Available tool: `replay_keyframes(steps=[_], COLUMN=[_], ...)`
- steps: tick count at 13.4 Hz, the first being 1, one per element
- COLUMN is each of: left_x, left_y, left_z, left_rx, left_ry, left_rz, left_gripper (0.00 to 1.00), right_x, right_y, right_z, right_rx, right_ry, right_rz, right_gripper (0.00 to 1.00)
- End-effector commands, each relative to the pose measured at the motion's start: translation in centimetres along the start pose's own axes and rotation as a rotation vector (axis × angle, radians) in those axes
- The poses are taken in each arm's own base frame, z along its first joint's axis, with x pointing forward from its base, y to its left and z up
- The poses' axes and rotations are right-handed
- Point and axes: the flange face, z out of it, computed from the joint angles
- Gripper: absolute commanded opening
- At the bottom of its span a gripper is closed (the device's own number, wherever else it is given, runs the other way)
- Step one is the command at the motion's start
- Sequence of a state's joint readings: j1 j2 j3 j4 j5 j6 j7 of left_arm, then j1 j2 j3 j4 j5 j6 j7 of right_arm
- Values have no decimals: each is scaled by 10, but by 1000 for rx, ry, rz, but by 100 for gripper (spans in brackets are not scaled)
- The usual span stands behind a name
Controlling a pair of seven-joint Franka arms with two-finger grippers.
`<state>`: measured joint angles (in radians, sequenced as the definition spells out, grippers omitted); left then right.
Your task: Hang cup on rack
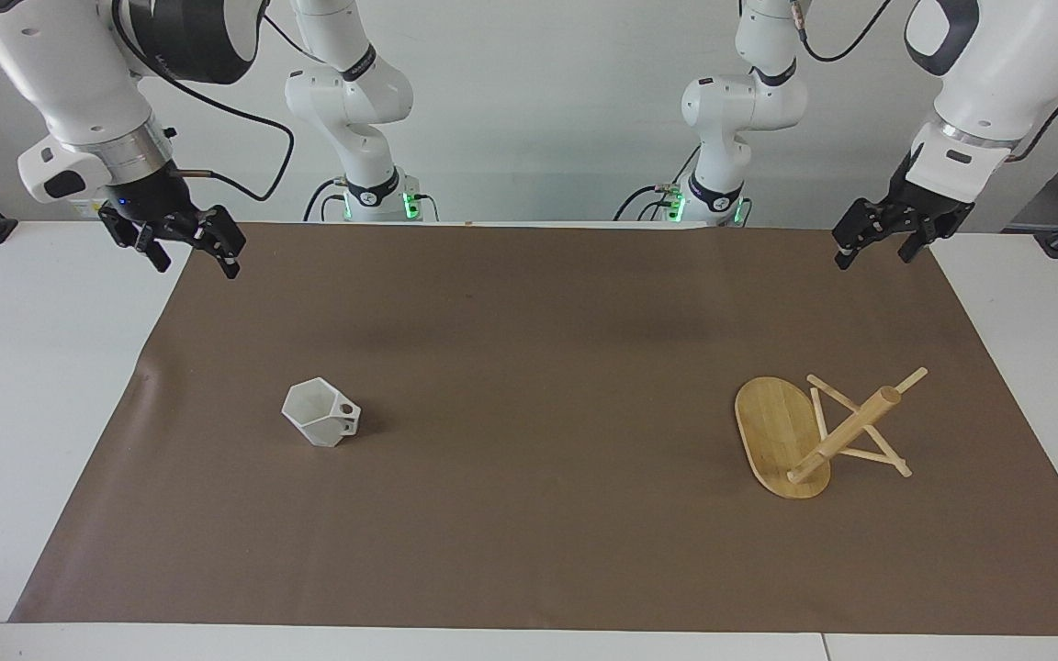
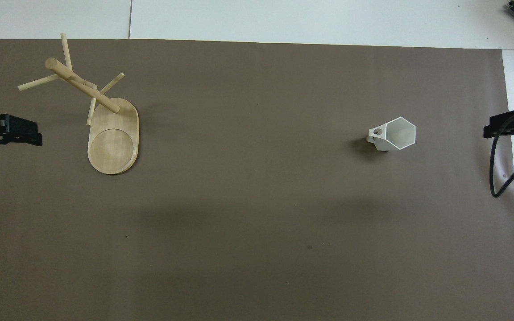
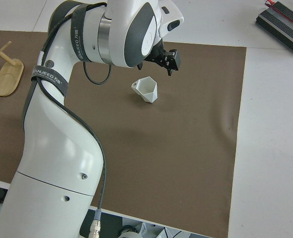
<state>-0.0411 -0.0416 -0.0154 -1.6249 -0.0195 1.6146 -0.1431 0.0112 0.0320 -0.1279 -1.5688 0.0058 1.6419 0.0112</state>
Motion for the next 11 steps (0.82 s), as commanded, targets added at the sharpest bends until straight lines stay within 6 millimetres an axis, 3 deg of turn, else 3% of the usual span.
replay_keyframes(steps=[1, 11], left_x=[-8, -8], left_y=[-4, -4], left_z=[-1, -1], left_rx=[-12, -12], left_ry=[-7, -7], left_rz=[5, 5], left_gripper=[100, 100], right_x=[-8, -8], right_y=[3, 2], right_z=[-2, -2], right_rx=[-16, -6], right_ry=[-1, -1], right_rz=[-23, -38], right_gripper=[100, 100])
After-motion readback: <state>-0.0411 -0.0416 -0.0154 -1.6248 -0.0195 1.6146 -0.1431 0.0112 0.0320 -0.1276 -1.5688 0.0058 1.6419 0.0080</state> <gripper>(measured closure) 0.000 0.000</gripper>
